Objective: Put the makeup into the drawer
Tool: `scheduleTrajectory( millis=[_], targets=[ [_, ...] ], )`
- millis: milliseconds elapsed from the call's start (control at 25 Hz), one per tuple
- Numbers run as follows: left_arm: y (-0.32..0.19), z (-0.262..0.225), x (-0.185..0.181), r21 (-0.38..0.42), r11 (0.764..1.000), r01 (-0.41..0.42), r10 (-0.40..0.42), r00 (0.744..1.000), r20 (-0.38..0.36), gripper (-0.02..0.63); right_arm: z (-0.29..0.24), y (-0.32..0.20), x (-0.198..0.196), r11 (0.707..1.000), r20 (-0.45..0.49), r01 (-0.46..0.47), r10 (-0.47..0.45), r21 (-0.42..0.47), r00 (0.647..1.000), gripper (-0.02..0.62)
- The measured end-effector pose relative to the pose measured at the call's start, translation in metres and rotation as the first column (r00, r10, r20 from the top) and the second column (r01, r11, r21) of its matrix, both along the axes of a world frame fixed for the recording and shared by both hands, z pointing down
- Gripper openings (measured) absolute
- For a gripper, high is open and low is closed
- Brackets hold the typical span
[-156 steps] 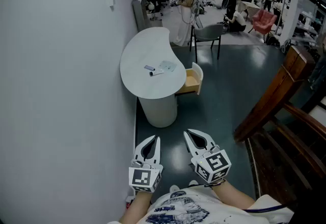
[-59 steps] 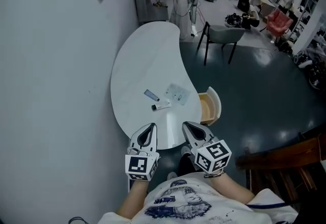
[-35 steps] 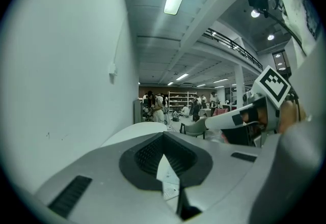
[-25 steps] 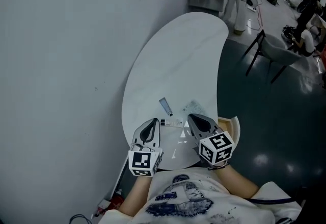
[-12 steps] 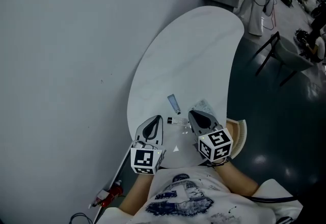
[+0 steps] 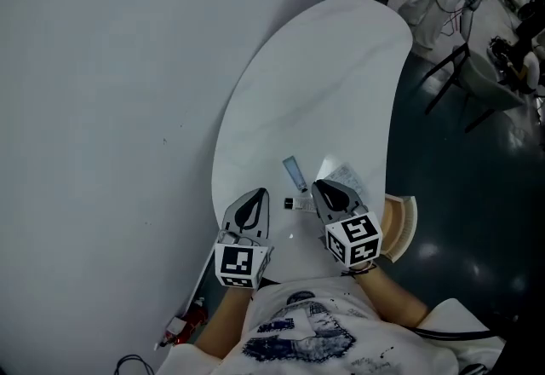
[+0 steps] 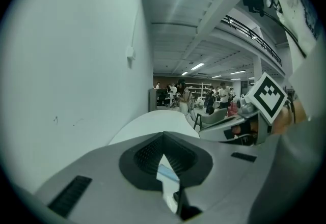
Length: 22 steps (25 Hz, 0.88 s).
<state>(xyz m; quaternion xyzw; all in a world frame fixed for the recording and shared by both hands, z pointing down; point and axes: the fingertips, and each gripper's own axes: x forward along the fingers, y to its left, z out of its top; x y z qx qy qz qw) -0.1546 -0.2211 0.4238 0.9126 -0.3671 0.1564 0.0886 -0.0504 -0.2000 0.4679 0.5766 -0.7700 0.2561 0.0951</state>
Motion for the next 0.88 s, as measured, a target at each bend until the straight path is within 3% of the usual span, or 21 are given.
scheduleTrajectory(
  millis=[560, 880],
  targets=[
    [-0.043, 0.039, -0.002, -0.078, 0.994, -0.076, 0.076, 0.997, -0.005, 0.048, 0.047, -0.037, -0.015, 0.993, -0.056, -0.042, 0.036, -0.112, 0.998, 0.023],
    [-0.059, 0.055, -0.001, -0.101, 0.989, -0.112, 0.113, 0.994, -0.004, 0.048, 0.077, -0.05, -0.02, 0.982, -0.065, -0.05, 0.039, -0.18, 0.997, 0.122]
  ],
)
